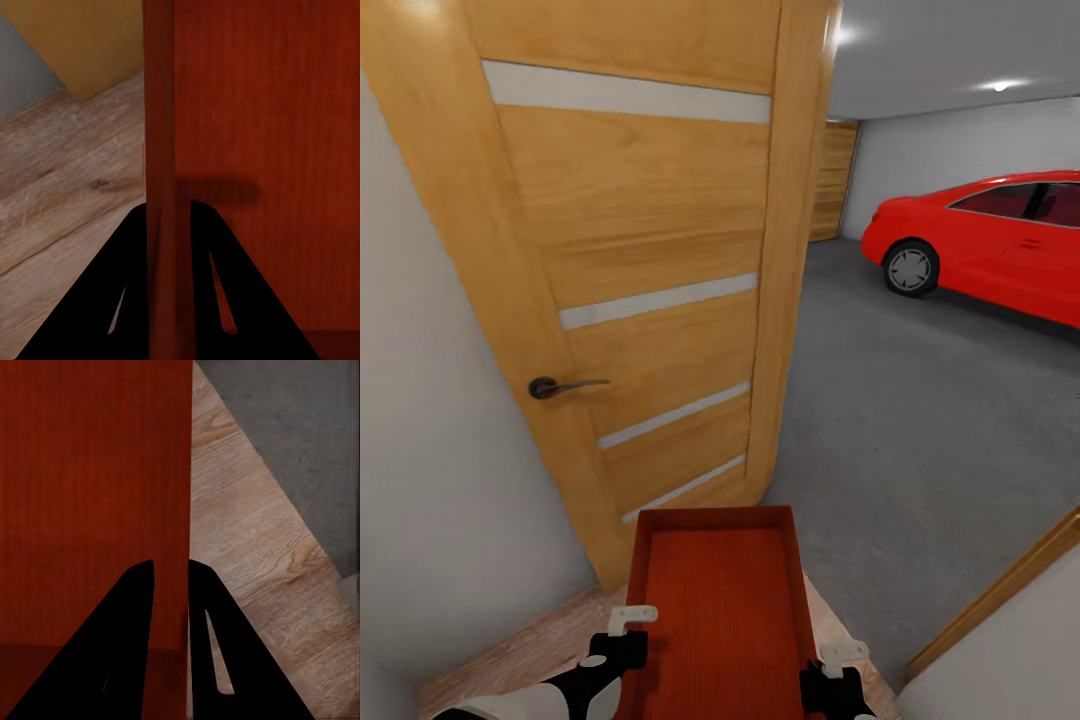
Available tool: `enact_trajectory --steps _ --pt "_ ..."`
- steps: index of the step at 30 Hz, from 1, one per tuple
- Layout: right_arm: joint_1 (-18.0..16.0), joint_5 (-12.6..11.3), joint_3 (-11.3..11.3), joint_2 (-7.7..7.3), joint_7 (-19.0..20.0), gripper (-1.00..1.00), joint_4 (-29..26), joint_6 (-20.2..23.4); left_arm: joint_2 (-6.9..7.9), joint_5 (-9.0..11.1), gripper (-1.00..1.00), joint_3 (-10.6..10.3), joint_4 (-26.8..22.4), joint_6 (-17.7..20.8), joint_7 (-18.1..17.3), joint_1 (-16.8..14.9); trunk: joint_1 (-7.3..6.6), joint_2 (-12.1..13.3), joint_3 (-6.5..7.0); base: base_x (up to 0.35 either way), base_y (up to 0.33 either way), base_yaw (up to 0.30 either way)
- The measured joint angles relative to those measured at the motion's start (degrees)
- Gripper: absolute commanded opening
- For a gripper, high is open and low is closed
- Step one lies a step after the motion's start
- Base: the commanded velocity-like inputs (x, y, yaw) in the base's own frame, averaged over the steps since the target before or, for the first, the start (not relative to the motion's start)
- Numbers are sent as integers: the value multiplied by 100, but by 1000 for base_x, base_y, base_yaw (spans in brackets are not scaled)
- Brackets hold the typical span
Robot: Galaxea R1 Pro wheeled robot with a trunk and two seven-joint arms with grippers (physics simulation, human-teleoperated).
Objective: Move the two storage containers from the living room to the garage. In the garage, place one container on the floor and stack the other container on top of it (either order is fine).
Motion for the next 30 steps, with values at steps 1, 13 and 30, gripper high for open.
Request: enact_trajectory --steps 1,13,30 --pt "0 -1 0 -2 1 -100 -5 0 -2 5 -100 -6 -1 -1 1 -3 0 0 2 14 16 -249" --pt "2 -3 0 0 0 -100 -4 0 -1 -2 -100 -1 -1 0 1 -1 0 0 25 2 4 -250" --pt "1 -4 2 -9 9 -100 0 -1 -8 3 -100 -4 2 -2 12 0 -1 0 58 115 251 -250"
